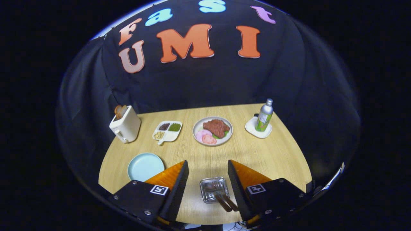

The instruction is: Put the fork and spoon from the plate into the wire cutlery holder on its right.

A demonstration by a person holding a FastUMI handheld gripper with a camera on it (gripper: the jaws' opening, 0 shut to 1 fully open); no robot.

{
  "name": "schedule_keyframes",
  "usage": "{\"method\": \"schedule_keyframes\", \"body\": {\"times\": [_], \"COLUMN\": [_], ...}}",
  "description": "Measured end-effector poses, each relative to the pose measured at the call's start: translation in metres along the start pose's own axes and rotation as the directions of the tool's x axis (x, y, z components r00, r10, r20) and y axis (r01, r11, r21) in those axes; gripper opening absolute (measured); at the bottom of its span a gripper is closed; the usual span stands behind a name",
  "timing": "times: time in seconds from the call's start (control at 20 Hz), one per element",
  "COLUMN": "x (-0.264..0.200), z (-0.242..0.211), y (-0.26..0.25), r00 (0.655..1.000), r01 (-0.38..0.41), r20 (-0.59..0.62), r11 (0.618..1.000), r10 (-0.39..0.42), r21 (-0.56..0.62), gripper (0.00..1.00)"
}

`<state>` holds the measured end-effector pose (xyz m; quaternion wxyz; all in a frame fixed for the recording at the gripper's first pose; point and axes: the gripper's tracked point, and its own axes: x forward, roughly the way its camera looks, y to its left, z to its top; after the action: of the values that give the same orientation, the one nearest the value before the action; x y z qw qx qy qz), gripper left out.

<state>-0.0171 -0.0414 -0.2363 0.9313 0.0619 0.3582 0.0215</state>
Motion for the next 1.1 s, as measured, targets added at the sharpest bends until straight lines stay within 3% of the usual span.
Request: {"method": "schedule_keyframes", "body": {"times": [0.25, 0.55, 0.9, 1.1], "x": [-0.029, -0.071, -0.092, -0.087], "z": [0.069, 0.133, 0.154, 0.152], "y": [0.002, 0.005, 0.004, -0.001], "r00": [0.967, 0.863, 0.793, 0.789], "r01": [0.032, 0.093, 0.100, 0.084], "r20": [0.255, 0.505, 0.608, 0.613], "r11": [0.998, 0.992, 0.993, 0.996], "r10": [-0.018, -0.037, -0.040, -0.045], "r21": [-0.053, -0.085, -0.065, -0.034], "gripper": [0.81, 0.85, 0.85, 0.85]}}
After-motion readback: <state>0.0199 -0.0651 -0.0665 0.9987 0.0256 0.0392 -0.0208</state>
